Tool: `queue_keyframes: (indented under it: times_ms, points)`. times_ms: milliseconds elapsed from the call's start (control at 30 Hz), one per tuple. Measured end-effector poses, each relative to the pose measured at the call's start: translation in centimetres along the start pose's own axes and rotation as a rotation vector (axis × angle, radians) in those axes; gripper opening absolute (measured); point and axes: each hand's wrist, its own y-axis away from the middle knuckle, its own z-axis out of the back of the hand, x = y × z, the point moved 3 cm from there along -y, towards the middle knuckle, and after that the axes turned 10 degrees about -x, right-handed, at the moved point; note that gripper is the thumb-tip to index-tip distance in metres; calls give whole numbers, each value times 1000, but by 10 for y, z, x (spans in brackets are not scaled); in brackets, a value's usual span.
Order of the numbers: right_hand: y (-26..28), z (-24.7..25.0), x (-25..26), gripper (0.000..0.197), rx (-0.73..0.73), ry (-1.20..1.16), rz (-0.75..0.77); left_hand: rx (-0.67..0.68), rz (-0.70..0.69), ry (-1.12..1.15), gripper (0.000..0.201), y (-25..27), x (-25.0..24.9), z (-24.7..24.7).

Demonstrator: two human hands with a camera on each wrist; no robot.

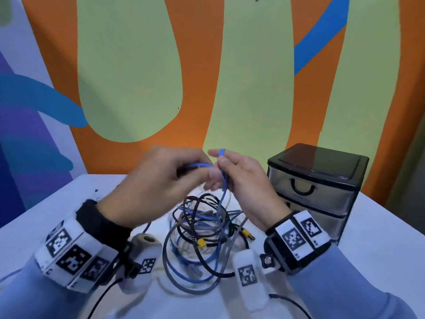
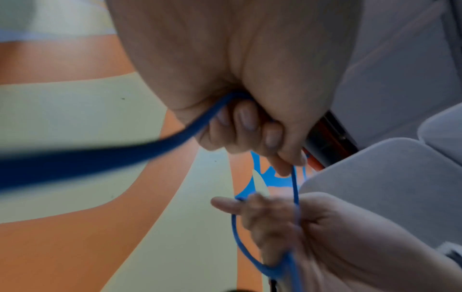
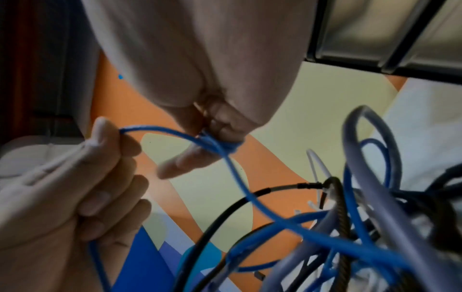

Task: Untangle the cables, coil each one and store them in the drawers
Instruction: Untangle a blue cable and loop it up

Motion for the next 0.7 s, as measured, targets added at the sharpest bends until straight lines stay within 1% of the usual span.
queue_keyframes:
  times_ms: [100, 167, 233, 300, 333, 400, 500, 567, 600, 633, 700]
  points:
    - [11, -4, 8, 35, 192, -54, -88, -258, 127, 110, 18, -4, 18, 18]
    - [16, -6, 14, 37, 287, -123, -122, -376, 180, 128, 24, -5, 26, 23]
    - [19, -8, 18, 35, 333, -216, -154, -438, 206, 139, 29, -4, 30, 23]
    - [19, -9, 20, 34, 324, -310, -167, -455, 240, 156, 26, -3, 35, 19]
    - [19, -8, 20, 36, 301, -362, -164, -440, 252, 141, 21, -3, 38, 16]
    - [18, -9, 22, 39, 244, -473, -147, -338, 258, 27, 10, -2, 42, 7]
    - [15, -9, 22, 38, 153, -605, -86, -40, 224, -198, 23, 3, 45, -9]
    - [9, -4, 18, 36, 51, -631, -40, 133, 168, -296, 27, 6, 33, -19]
    - [6, -1, 16, 35, -3, -583, -4, 176, 135, -307, 26, 7, 28, -22]
    - [3, 1, 14, 32, -49, -485, 42, 183, 103, -305, 24, 8, 22, -23]
    - [2, 2, 11, 25, -74, -209, 146, 138, 59, -298, 19, 7, 13, -20]
